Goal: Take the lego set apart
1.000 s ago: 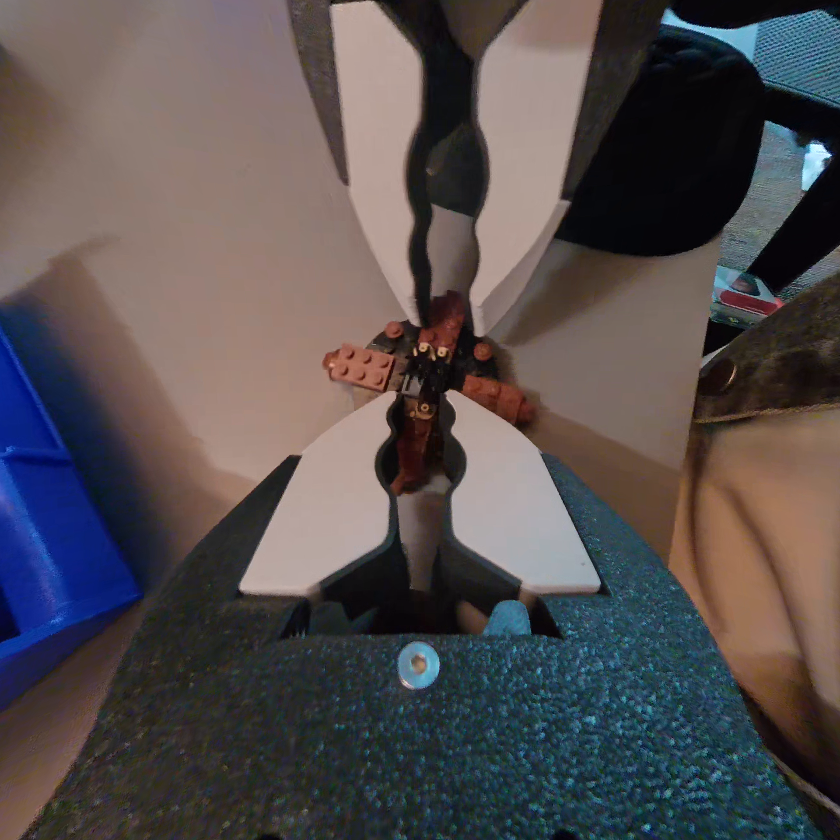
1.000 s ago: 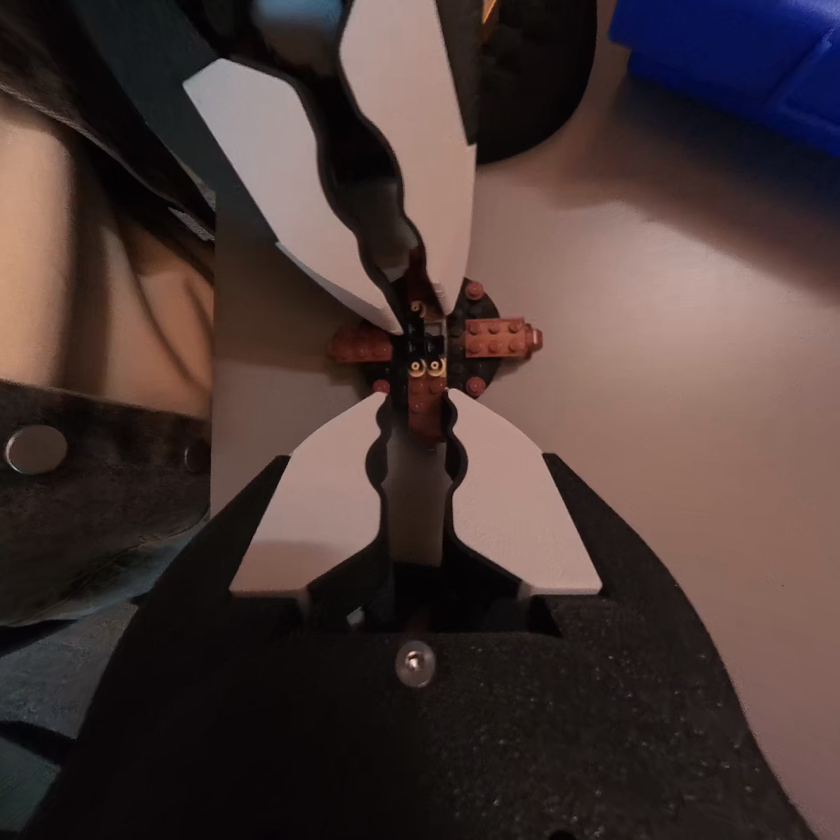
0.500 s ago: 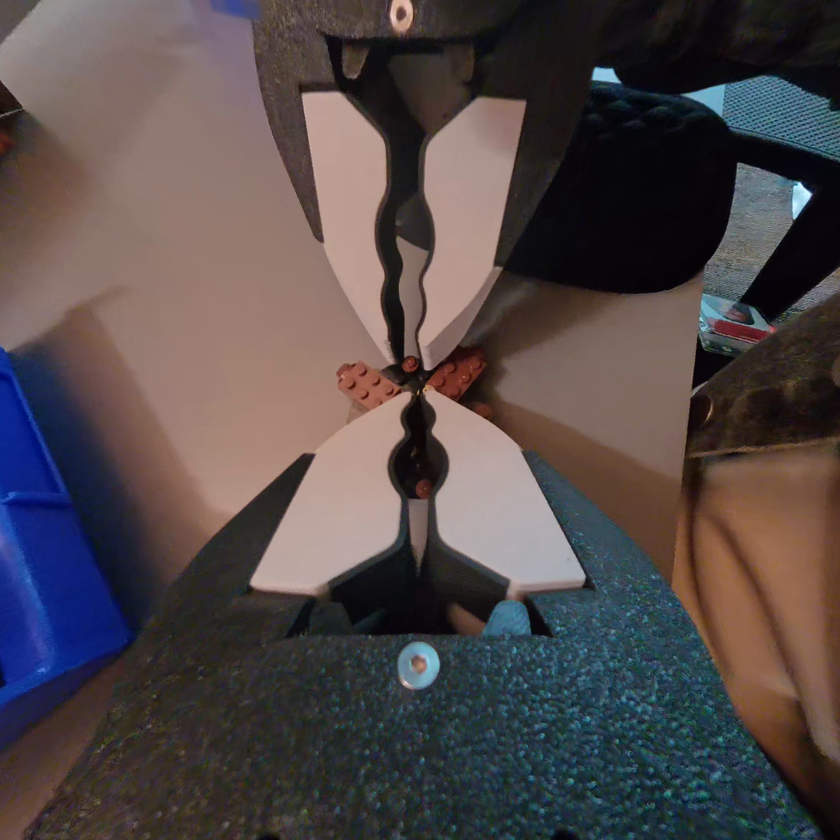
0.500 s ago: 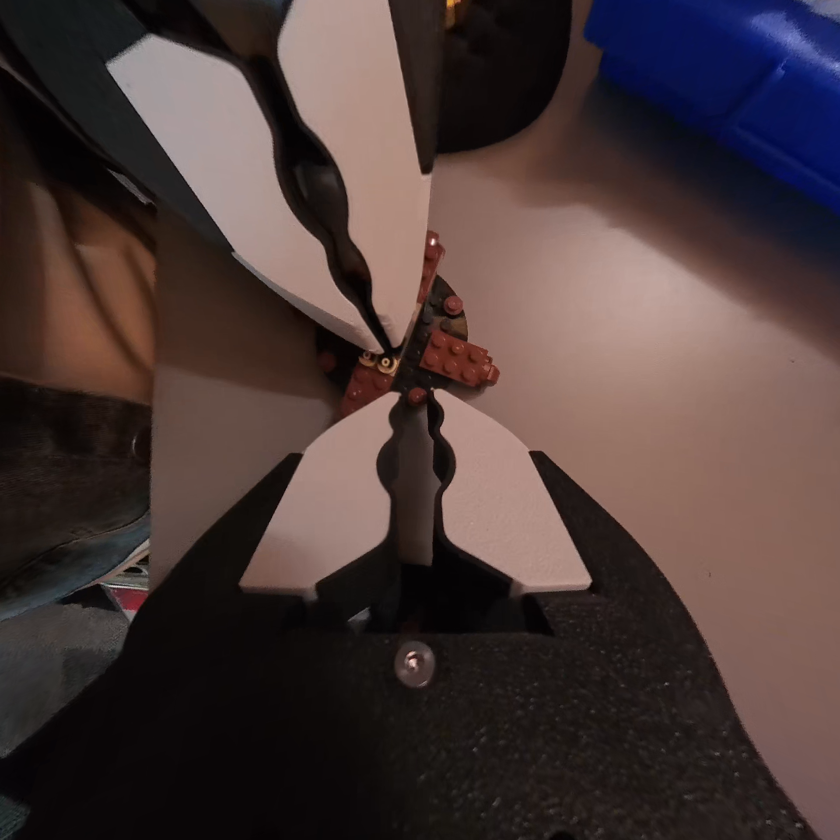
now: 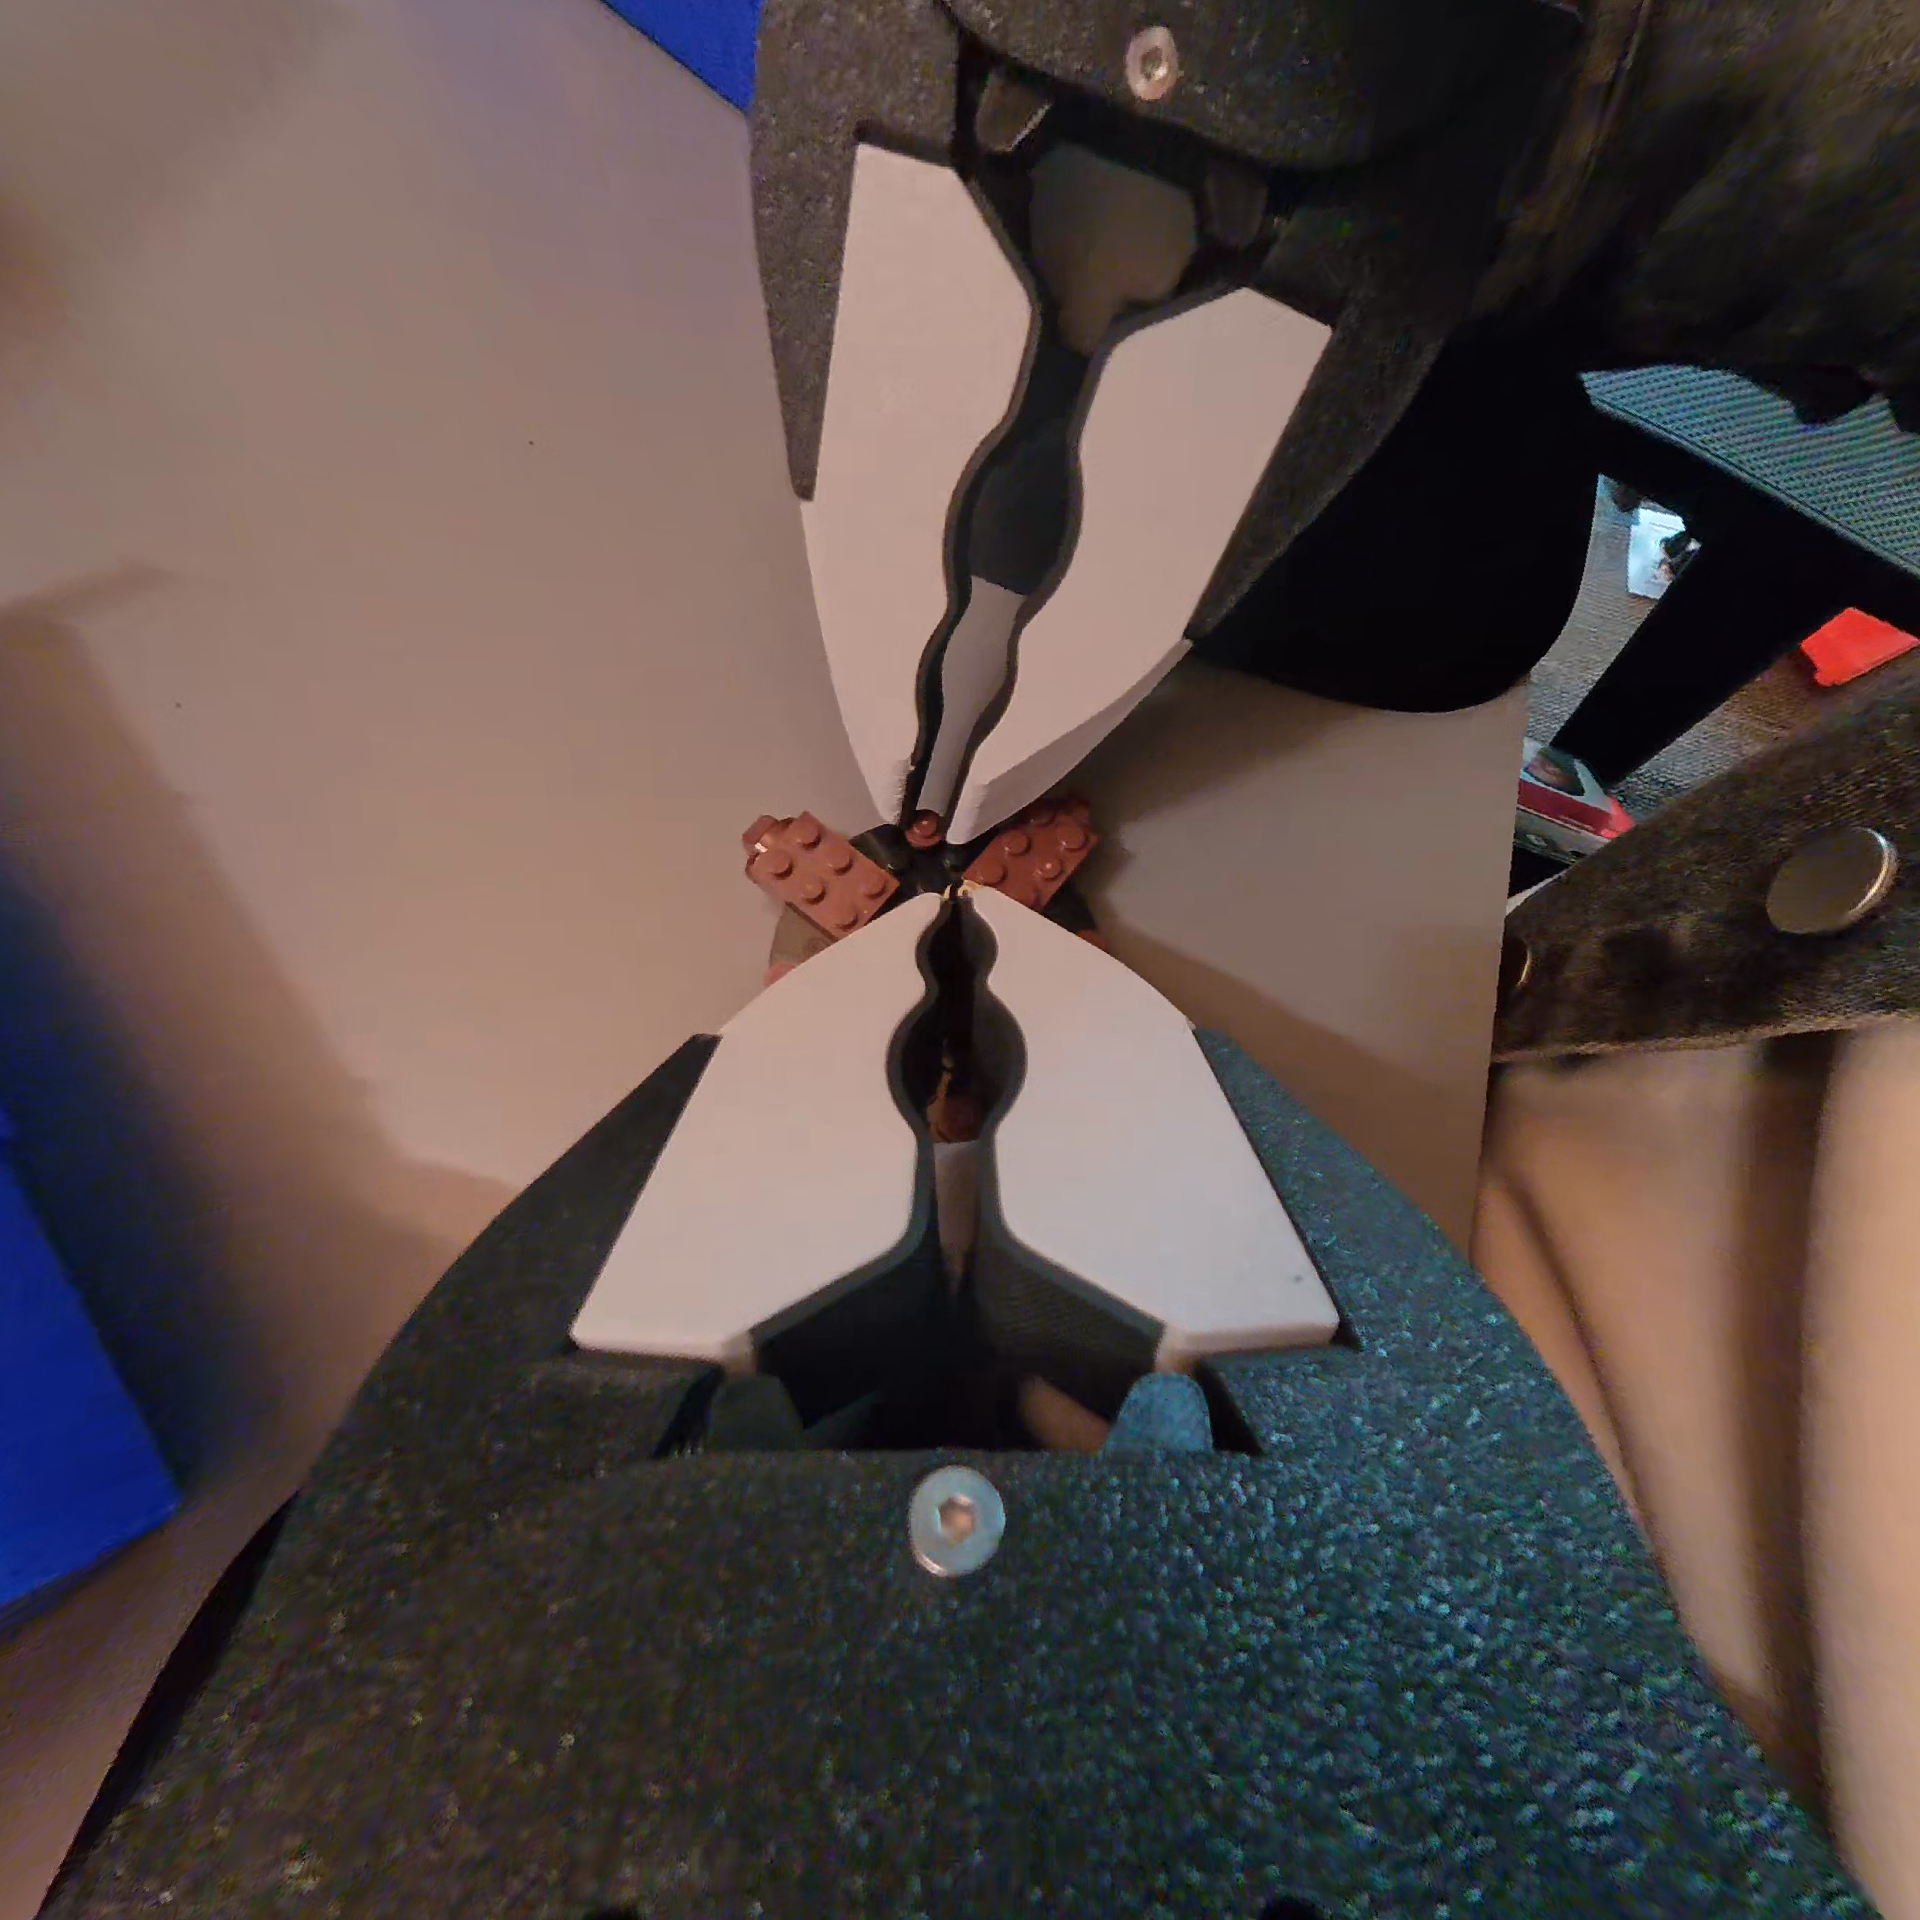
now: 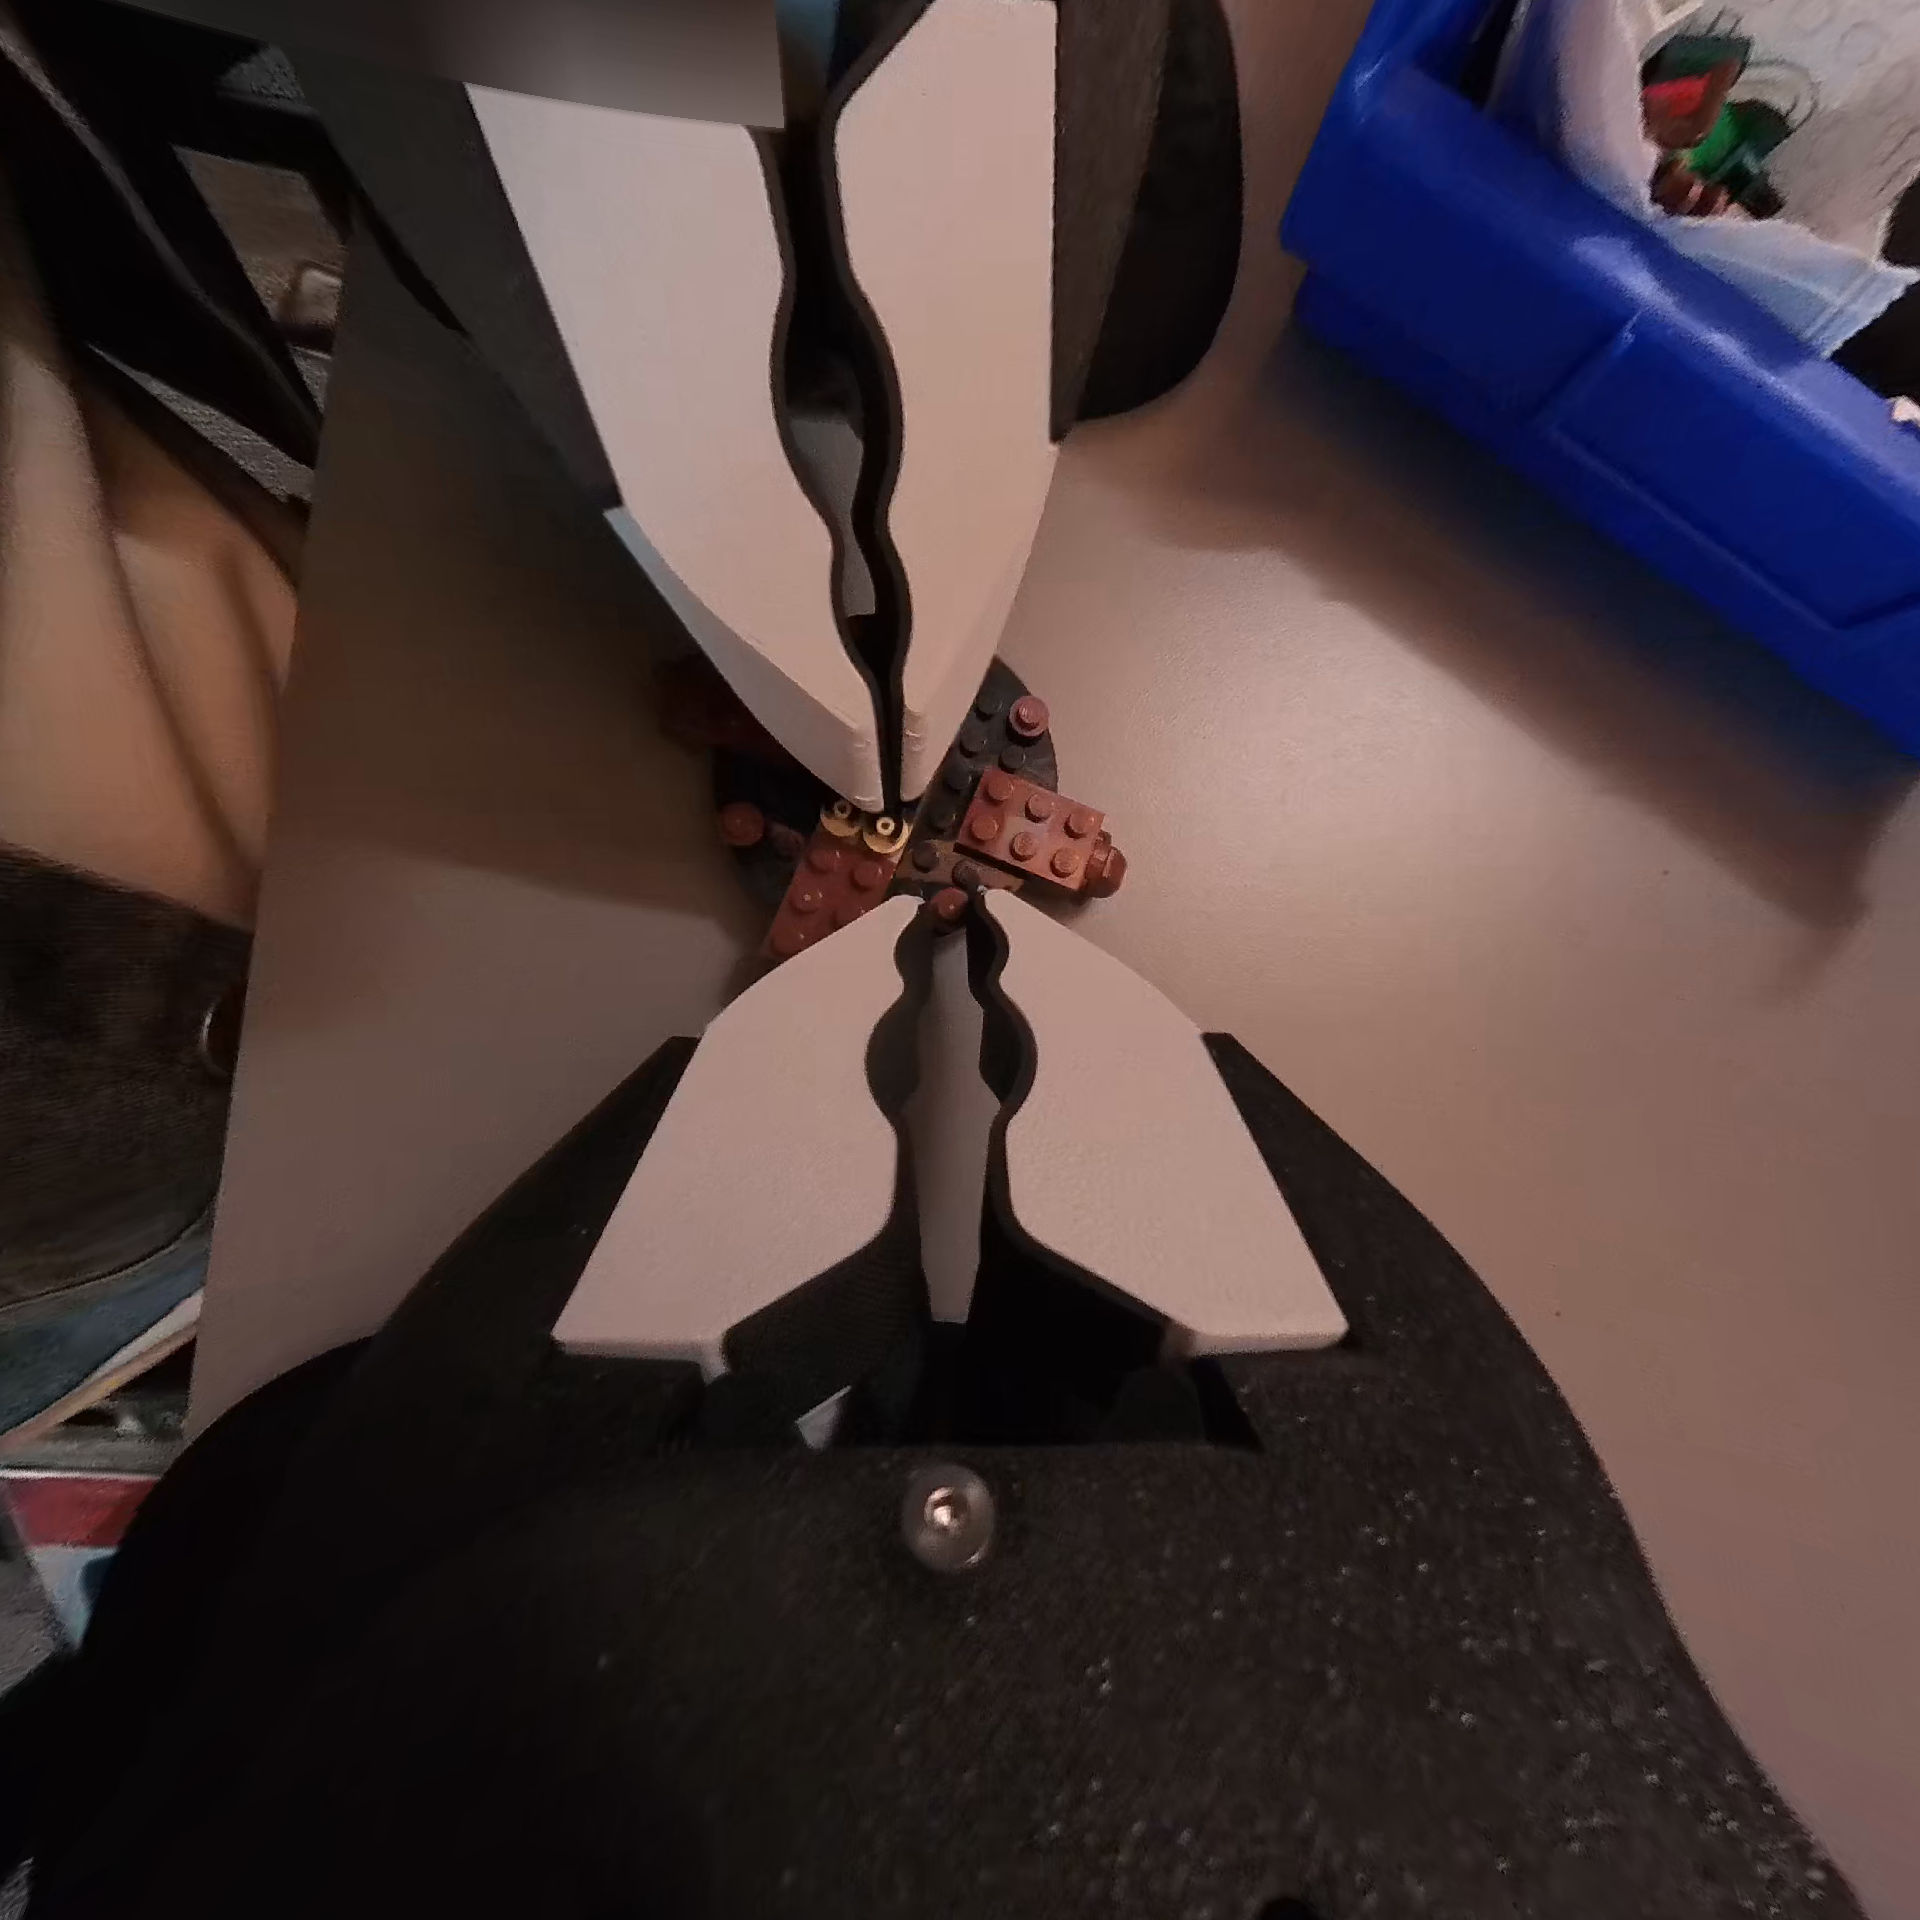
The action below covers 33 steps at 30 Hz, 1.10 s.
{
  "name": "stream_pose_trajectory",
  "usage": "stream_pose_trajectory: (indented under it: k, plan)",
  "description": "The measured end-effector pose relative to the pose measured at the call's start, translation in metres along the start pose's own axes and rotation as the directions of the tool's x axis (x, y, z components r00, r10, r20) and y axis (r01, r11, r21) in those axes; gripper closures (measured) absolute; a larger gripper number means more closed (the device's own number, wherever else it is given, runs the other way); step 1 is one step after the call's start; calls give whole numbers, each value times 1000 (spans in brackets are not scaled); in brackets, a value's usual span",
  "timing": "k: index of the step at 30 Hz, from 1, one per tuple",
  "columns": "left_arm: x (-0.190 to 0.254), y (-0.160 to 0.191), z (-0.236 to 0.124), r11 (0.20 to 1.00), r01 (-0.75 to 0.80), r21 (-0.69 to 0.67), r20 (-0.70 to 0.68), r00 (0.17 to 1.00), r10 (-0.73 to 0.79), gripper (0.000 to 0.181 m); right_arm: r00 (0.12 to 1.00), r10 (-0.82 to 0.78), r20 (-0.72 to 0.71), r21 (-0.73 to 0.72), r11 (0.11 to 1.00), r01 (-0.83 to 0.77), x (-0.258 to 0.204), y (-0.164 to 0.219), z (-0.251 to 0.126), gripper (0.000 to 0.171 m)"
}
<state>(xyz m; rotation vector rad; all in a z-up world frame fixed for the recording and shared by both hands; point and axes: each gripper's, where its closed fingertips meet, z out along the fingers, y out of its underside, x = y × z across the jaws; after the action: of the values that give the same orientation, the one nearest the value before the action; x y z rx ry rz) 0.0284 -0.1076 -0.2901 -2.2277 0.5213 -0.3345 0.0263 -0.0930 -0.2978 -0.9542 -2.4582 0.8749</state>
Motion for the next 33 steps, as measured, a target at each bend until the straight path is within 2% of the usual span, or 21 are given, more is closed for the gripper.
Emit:
stream_pose_trajectory:
  k: [2, 5, 7, 8, 11, 12, 15, 19, 22, 26, 29, 33]
  plan:
    - [0, 0, 0, 1000, 2, 0, 1, 1000, -2, 181, 995, -78, -66, -27, 997, 77, 0, 0, 0, 166]
    - [-1, 0, 0, 1000, 2, 0, 4, 1000, -2, 181, 952, -258, -164, -148, 961, 235, 1, 0, -1, 167]
    - [-1, 0, 0, 1000, 0, 2, 7, 1000, 0, 181, 930, -310, -196, -176, 945, 277, 1, -1, -1, 167]
    - [-1, 0, 0, 1000, -1, 2, 9, 1000, 1, 181, 935, -291, -205, -149, 953, 264, 1, -1, -2, 167]
    - [-1, 0, 0, 1000, -4, 5, 11, 1000, 4, 181, 986, -15, -164, 138, 990, 38, 6, -22, -15, 167]
    - [-1, 0, 0, 1000, -2, 7, 9, 1000, 2, 181, 990, 42, -137, 181, 983, -17, 8, -24, -20, 167]
    - [-1, -1, 0, 1000, -4, 10, 10, 1000, 4, 181, 986, 119, -115, 251, 964, -87, 15, -31, -33, 167]
    - [-1, -1, 0, 1000, -2, 12, 9, 1000, 2, 181, 976, 180, -122, 383, 916, -121, 45, -79, -59, 167]
    - [-1, -1, -1, 1000, -3, 14, 11, 1000, 3, 181, 983, 170, -76, 417, 900, -123, 73, -122, -59, 166]
    - [-1, -1, -1, 1000, 3, 15, 6, 1000, -4, 181, 989, 149, 21, 316, 937, -148, 100, -141, -19, 166]
    - [-1, -1, -1, 1000, 2, 16, 8, 1000, -2, 181, 990, 129, 55, 371, 918, -141, 123, -175, -16, 166]
    - [-1, -1, -1, 1000, 9, 17, 1, 1000, -9, 181, 997, 71, -5, 353, 934, -65, 176, -235, -12, 166]
